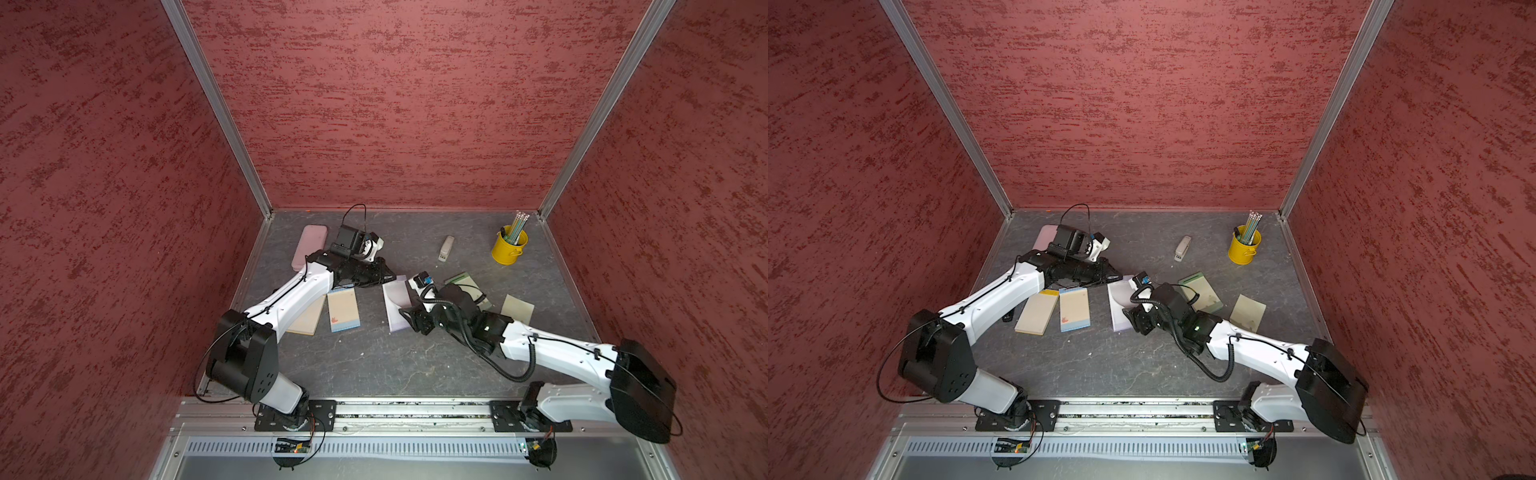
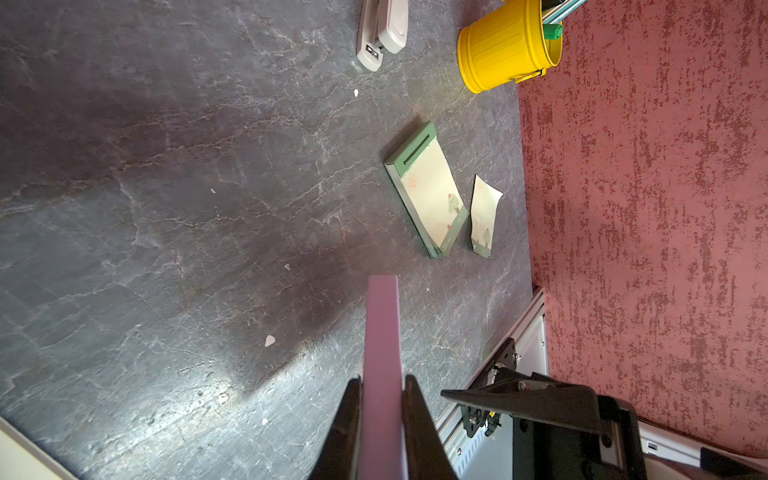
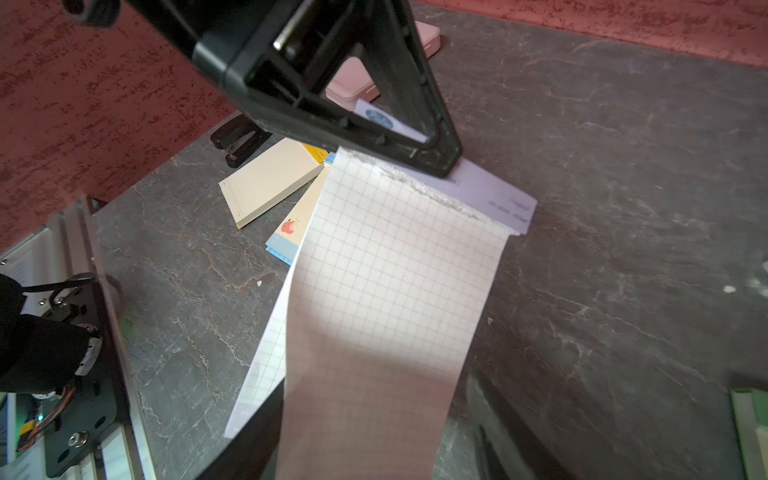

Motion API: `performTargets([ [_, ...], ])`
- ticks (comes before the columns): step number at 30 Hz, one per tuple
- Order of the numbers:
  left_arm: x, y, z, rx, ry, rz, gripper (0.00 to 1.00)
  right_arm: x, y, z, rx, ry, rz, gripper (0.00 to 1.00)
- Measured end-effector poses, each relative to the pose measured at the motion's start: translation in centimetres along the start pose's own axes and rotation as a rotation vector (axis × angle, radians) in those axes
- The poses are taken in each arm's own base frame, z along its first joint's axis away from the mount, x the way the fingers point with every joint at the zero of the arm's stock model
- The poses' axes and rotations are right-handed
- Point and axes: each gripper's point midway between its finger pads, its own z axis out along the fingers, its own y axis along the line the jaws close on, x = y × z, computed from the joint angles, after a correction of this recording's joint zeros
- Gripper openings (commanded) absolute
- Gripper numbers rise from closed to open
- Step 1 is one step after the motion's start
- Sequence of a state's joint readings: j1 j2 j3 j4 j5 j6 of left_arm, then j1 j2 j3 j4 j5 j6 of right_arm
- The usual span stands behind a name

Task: Tear off pages from different memo pads
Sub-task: Tear off the paper from the memo pad.

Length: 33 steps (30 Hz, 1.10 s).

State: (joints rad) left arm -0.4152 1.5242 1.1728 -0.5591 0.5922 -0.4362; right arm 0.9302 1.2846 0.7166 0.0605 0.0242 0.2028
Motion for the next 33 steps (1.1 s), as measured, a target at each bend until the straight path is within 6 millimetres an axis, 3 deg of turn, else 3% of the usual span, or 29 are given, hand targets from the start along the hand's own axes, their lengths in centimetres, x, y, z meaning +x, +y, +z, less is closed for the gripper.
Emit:
performTargets([
  [16, -0.1, -0.2, 0.1, 0.011, 0.007, -0.014, 0.0, 0.3, -1.3, 0.3, 0.092, -0.005, -0.045, 0.51],
  [24, 0.0, -0.2, 0.1, 0.013, 0.009, -0.016, 0.0, 0.1, -1.3, 0.3, 0.094, -0.014, -0.052, 0.2],
  [33, 0.0, -0.3, 0.2, 0.014, 0.008, 0.007, 0.0, -0.2, -1.5, 0.2, 0.077, -0.019, -0.028, 0.02],
])
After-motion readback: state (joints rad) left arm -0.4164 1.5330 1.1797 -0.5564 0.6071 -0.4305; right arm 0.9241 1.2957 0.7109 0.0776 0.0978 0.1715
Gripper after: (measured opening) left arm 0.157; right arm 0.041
